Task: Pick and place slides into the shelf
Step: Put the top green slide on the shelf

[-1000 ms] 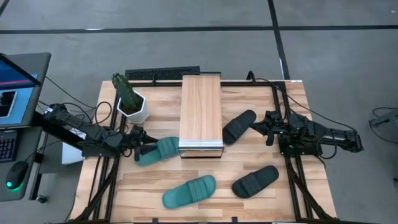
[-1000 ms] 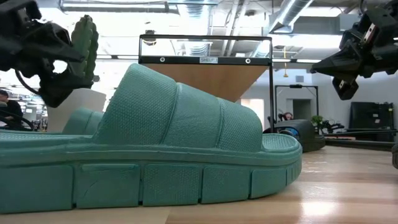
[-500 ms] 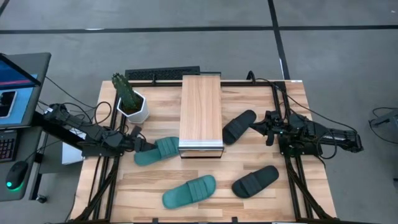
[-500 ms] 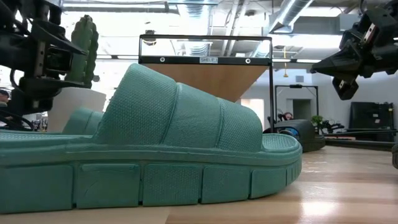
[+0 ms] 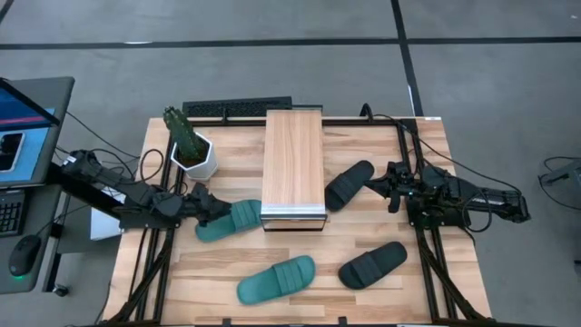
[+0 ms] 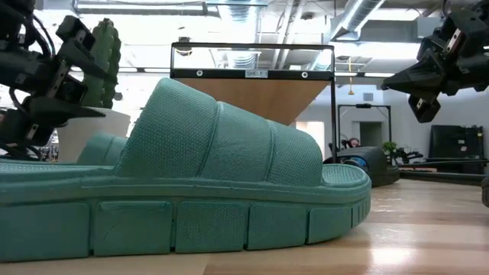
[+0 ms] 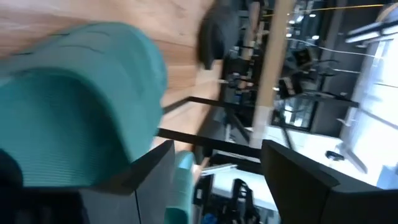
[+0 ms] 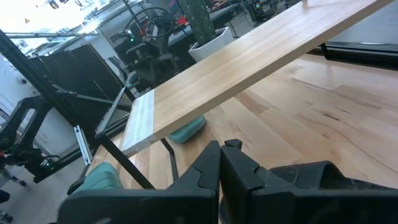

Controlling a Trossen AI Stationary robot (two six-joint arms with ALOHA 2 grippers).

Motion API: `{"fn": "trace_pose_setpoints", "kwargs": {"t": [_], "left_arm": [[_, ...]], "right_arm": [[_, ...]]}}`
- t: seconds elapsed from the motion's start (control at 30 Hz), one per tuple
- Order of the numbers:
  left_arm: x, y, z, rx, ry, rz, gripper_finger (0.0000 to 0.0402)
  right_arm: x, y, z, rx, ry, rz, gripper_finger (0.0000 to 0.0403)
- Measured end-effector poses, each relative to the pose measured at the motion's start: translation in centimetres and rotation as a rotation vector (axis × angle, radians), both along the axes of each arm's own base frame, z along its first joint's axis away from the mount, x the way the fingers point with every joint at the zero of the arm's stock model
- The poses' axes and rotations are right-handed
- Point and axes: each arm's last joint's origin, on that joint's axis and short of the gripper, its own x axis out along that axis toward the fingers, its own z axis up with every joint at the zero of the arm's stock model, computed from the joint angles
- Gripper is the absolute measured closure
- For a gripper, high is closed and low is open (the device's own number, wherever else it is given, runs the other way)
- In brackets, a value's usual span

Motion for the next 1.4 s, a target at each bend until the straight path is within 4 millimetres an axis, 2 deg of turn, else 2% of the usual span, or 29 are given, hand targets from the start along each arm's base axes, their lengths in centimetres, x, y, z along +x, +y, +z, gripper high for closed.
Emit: {"fn": "trace_pose_setpoints", "kwargs": {"t": [0.17, 0.23, 0.47, 0.6, 0.8, 0.87, 0.97, 1.03, 1.17, 1.27, 1.4], "left_arm": [[0.4, -0.2, 0.2, 0.001, -0.021, -0.003, 0.0207], [0.5, -0.2, 0.7, 0.065, -0.069, -0.024, 0.0217], [0.6, -0.5, 3.1, 0.534, -0.275, -0.168, 0.0229], [0.6, -0.7, 4.4, 0.733, -0.323, -0.232, 0.023], [0.7, -0.7, 6.4, 1.036, -0.365, -0.229, 0.023], [0.7, -0.7, 6.7, 1.054, -0.388, -0.223, 0.023], [0.6, -0.8, 6.8, 0.965, -0.413, -0.229, 0.023], [0.6, -0.9, 6.7, 0.959, -0.439, -0.288, 0.023], [0.5, -1.7, 6.6, 1.02, -0.515, -0.561, 0.023], [0.2, -2.1, 7.3, 1.028, -0.401, -0.719, 0.023], [-0.4, -2.2, 10.0, 1.222, -0.224, -0.839, 0.023]], "right_arm": [[0.0, 0.0, 0.0, 0.0, 0.0, 0.0, 0.0401], [0.0, 0.0, 0.0, 0.0, 0.0, 0.0, 0.0401], [0.0, 0.0, 0.0, 0.0, 0.0, 0.0, 0.0401], [0.0, 0.0, 0.0, 0.0, 0.0, 0.0, 0.0401], [0.0, 0.0, 0.0, 0.0, 0.0, -0.001, 0.0401], [0.0, 0.0, 0.0, 0.0, 0.0, 0.0, 0.0401], [0.0, 0.0, 0.0, 0.0, 0.0, 0.0, 0.0401], [0.0, 0.0, 0.0, 0.0, 0.0, -0.001, 0.0401], [0.0, 0.0, 0.0, 0.0, 0.0, 0.0, 0.0401], [0.0, 0.0, 0.0, 0.0, 0.0, 0.0, 0.0401], [0.0, 0.0, 0.0, 0.0, 0.0, 0.0, 0.0401]]}}
